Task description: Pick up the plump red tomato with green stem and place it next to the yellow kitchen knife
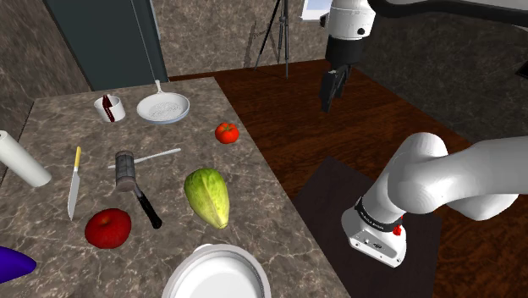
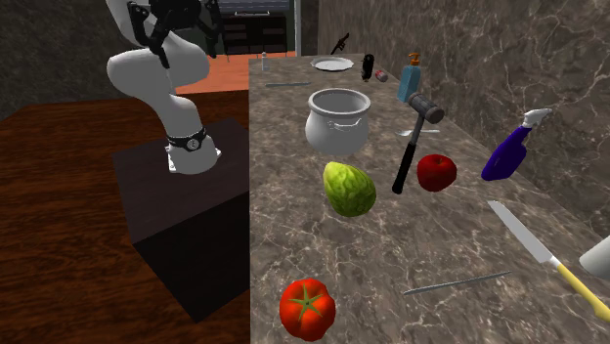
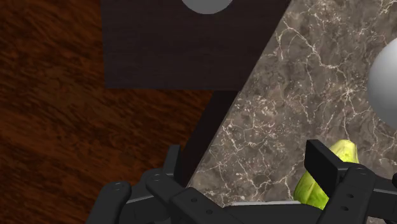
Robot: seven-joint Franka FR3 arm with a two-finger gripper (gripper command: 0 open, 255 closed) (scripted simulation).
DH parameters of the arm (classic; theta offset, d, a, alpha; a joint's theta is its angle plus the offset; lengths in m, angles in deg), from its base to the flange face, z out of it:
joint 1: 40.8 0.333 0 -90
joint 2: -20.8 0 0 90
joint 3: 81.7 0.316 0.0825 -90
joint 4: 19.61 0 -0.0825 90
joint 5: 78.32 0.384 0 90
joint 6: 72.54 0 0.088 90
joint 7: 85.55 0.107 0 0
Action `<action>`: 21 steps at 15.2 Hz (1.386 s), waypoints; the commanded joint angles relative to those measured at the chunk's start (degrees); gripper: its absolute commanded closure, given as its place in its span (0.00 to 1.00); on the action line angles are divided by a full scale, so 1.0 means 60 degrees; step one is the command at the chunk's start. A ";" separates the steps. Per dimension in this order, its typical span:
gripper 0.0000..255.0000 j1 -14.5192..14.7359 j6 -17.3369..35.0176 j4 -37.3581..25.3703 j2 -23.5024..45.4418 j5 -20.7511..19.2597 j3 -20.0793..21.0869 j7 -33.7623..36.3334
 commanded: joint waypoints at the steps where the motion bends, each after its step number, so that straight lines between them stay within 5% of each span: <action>1: 0.00 0.0000 0.0000 0.0000 0.0000 0.0000 0.0000 0.0000; 13: 0.00 -0.0289 0.5639 0.2291 0.1745 0.1611 -0.1824 -0.0923; 17: 0.00 0.0082 0.7499 0.2500 0.2998 0.2768 -0.2582 -0.1781; 21: 0.00 0.0882 0.9041 0.2312 0.4519 0.4683 -0.3540 -0.3241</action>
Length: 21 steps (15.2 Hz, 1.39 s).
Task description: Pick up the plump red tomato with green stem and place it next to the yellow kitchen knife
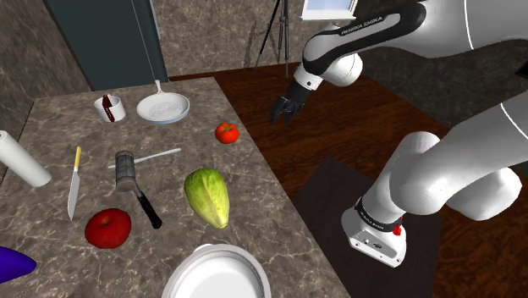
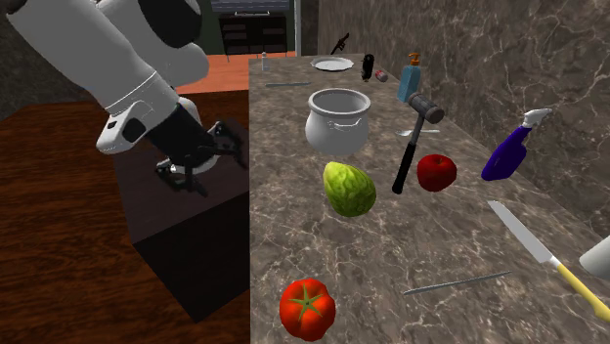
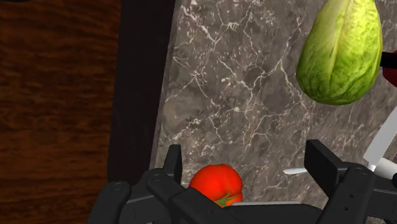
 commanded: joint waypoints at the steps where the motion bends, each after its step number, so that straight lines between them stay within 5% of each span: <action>1: 0.00 0.0464 0.0697 -0.0204 0.0868 0.1224 -0.0571 -0.0990; 6: 0.00 0.1486 0.1074 -0.1288 0.3196 0.5248 -0.1637 -0.4005; 12: 0.00 0.1082 -0.0179 -0.3070 0.6068 0.9417 -0.1580 -0.6689; 17: 0.00 0.0304 -0.1352 -0.4645 0.8169 1.1746 -0.1103 -0.7674; 21: 0.00 0.0291 -0.1360 -0.5054 0.8664 1.2183 -0.0901 -0.7764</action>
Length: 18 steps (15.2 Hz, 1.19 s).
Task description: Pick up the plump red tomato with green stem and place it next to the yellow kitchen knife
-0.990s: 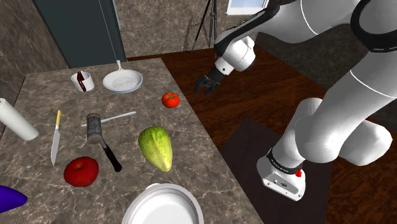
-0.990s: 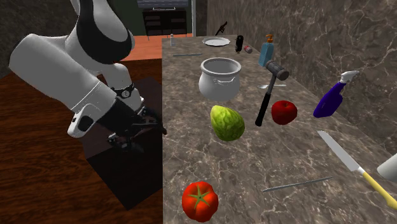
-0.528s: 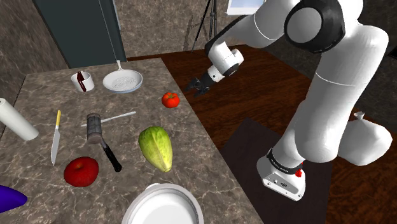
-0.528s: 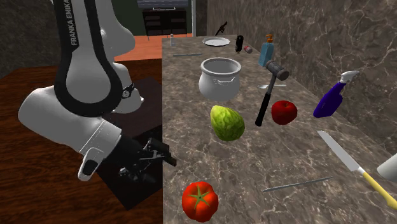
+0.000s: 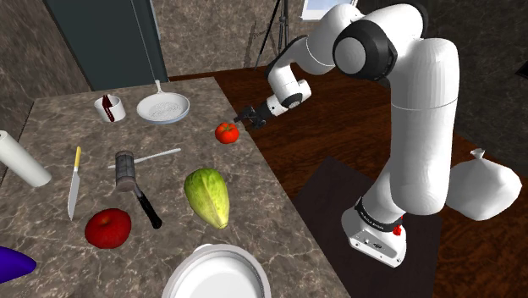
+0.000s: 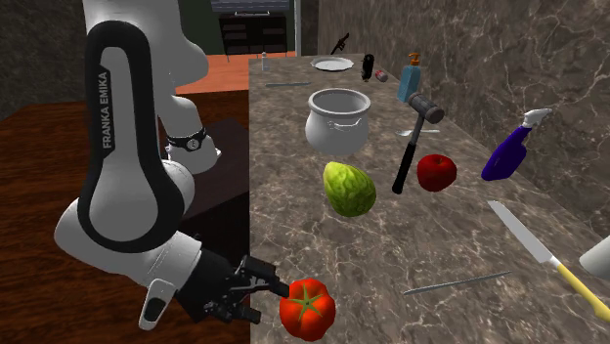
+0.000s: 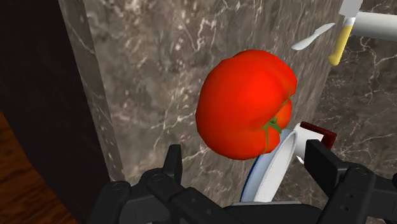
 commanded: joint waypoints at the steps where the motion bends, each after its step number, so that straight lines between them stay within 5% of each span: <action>1: 0.00 0.0011 0.0017 -0.0193 0.0255 0.0222 0.0102 -0.0068; 12: 0.00 0.0082 0.0119 -0.0534 0.0644 0.0514 0.0271 -0.0097; 13: 1.00 0.0082 0.0119 -0.0534 0.0644 0.0514 0.0271 -0.0097; 18: 1.00 0.0084 0.0122 -0.0532 0.0640 0.0514 0.0271 -0.0095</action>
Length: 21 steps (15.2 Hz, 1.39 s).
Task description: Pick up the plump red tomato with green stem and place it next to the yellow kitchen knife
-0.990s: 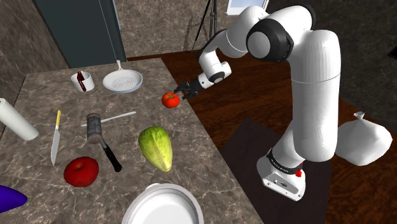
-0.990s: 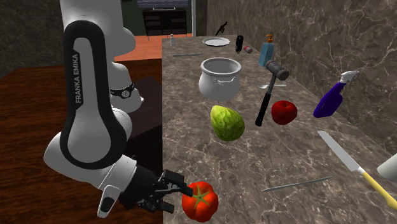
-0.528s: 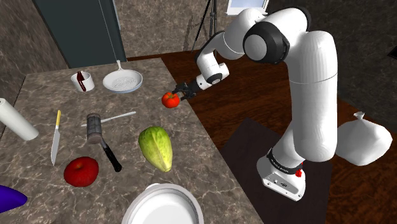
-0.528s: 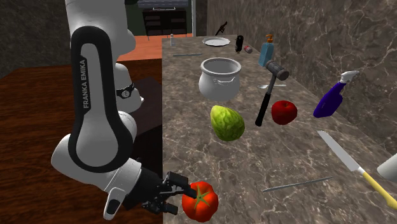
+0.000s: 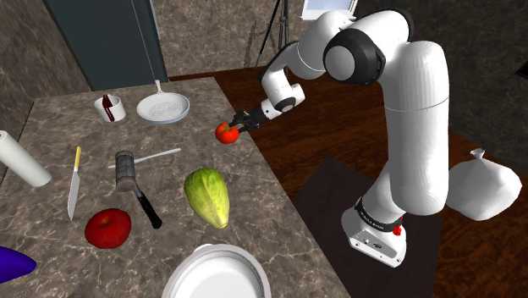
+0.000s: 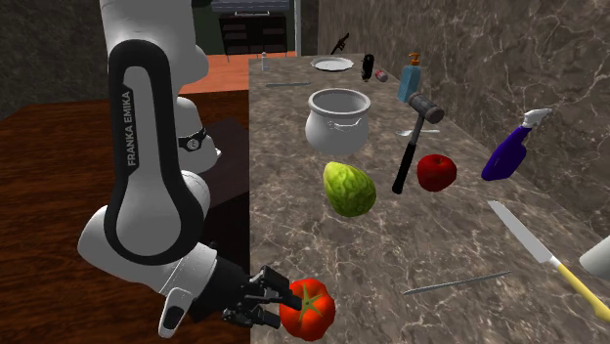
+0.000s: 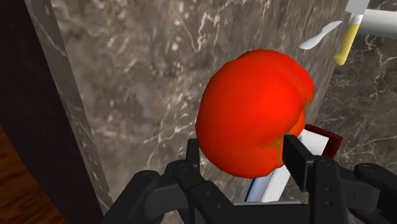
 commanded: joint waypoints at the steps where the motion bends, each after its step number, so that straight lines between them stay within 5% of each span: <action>1: 1.00 0.0006 -0.0001 0.0005 0.0002 0.0000 0.0008 -0.0002; 21: 1.00 0.0430 0.0436 0.0550 -0.1952 -0.1571 -0.0416 0.1643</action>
